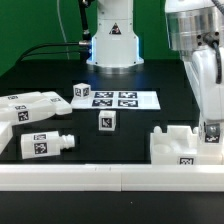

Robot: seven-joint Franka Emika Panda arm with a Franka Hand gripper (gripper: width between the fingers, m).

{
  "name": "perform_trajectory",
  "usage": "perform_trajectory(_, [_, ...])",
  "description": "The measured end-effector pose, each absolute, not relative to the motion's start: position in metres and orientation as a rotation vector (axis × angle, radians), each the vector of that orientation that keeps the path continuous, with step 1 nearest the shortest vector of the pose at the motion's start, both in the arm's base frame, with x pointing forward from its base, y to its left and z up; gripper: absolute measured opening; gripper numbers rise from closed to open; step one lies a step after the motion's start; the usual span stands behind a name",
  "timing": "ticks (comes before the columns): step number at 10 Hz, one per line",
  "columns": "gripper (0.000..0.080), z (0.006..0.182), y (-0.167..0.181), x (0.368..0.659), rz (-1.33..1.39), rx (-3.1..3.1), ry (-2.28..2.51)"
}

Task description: Assemble chair

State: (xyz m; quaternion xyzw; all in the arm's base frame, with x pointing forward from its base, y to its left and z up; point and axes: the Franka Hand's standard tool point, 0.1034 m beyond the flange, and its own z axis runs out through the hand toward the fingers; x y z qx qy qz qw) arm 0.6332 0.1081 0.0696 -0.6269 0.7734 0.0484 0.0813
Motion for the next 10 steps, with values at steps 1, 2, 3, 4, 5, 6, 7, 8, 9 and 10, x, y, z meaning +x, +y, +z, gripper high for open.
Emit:
perform_trajectory(1, [0.0284,0.069,0.107,0.633,0.148,-1.827,2.352])
perform_trajectory(2, [0.0284,0.07,0.106,0.634,0.15,-1.761,2.405])
perform_trajectory(3, [0.0284,0.07,0.106,0.634,0.146,-1.791,2.382])
perform_trajectory(4, [0.0284,0.07,0.106,0.634,0.147,-1.792,2.382])
perform_trajectory(5, [0.0441,0.07,0.106,0.634,0.147,-1.793,2.381])
perform_trajectory(6, [0.0578,0.07,0.106,0.634,0.147,-1.796,2.379])
perform_trajectory(7, [0.0578,0.07,0.106,0.634,0.146,-1.801,2.375])
perform_trajectory(8, [0.0637,0.07,0.106,0.634,0.146,-1.807,2.369])
perform_trajectory(9, [0.0637,0.075,0.101,0.635,0.137,-1.837,2.336])
perform_trajectory(10, [0.0647,0.084,0.092,0.636,0.13,-1.844,2.311])
